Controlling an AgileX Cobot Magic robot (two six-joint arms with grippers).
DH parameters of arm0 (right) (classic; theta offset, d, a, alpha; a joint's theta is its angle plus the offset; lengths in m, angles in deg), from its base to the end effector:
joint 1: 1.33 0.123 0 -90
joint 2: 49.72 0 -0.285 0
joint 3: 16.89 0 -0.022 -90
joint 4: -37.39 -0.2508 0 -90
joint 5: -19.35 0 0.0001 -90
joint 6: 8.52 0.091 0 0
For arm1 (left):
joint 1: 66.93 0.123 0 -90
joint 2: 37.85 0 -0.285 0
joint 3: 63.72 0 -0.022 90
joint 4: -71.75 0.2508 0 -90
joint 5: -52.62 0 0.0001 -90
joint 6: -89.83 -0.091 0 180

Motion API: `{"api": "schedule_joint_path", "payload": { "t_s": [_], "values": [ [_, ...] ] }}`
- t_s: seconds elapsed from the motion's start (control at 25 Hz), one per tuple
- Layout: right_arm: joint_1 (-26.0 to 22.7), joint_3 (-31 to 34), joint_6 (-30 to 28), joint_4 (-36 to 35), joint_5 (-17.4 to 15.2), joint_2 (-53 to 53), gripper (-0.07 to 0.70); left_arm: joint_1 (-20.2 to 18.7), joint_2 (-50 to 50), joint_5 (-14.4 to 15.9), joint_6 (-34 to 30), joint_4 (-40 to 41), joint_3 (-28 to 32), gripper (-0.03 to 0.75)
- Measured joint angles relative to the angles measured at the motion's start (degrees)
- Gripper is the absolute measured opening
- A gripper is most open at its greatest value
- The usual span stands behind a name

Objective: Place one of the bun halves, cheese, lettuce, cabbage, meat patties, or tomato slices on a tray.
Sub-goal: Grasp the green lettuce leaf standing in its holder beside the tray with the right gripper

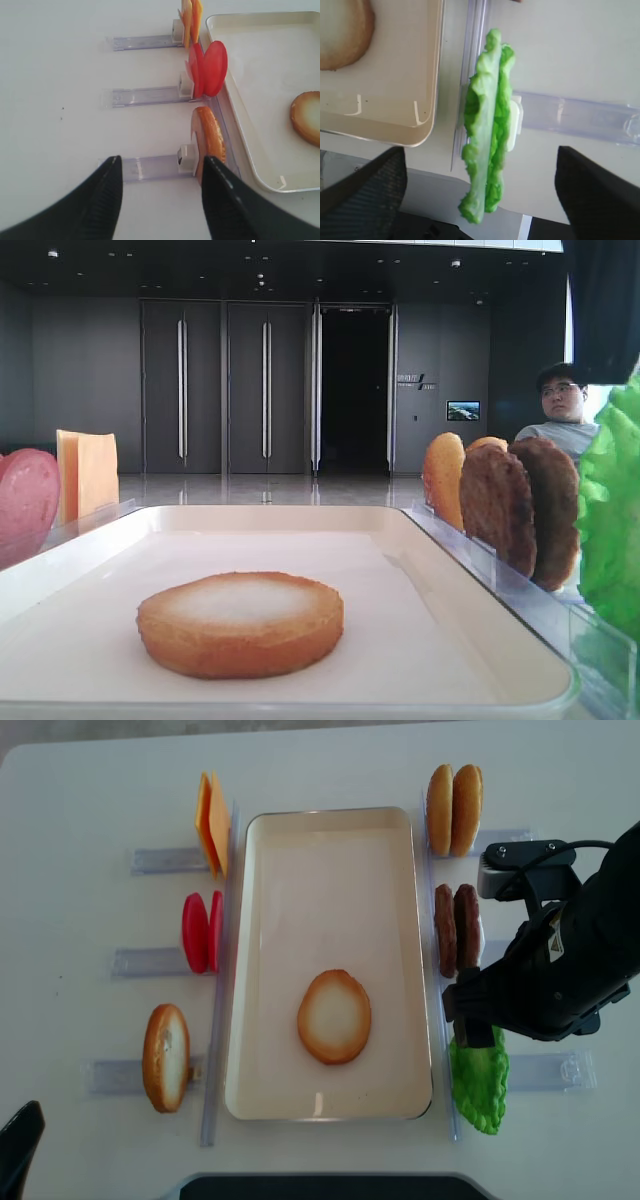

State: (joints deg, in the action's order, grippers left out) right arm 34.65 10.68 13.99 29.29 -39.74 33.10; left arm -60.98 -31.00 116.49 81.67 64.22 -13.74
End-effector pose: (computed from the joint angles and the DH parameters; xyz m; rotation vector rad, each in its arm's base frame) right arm 0.1747 0.1405 0.2502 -0.2625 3.0174 0.3055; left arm -0.0061 -0.0114 0.2667 0.0502 2.0985 -0.0107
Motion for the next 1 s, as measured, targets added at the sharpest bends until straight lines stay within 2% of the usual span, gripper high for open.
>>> {"api": "schedule_joint_path", "payload": {
  "t_s": [0.12,0.28,0.52,0.64,1.0],
  "values": [
    [0.0,0.0,-0.1,-0.1,0.1,0.0,0.554,0.0,0.0,0.0,0.0,0.0,0.0,0.391],
    [0.0,0.0,-0.1,0.0,0.1,0.0,0.441,0.0,0.0,0.0,0.0,0.0,0.0,0.391],
    [0.0,0.0,-0.1,2.0,0.1,0.0,0.136,0.0,0.0,0.0,0.0,0.0,0.0,0.391],
    [0.0,0.0,-0.2,2.9,0.1,0.0,0.013,0.0,0.0,0.0,0.0,0.0,0.0,0.391],
    [1.5,-0.3,-1.4,0.9,-0.2,0.0,0.006,0.0,0.0,0.0,0.0,0.0,0.0,0.391]
  ]
}}
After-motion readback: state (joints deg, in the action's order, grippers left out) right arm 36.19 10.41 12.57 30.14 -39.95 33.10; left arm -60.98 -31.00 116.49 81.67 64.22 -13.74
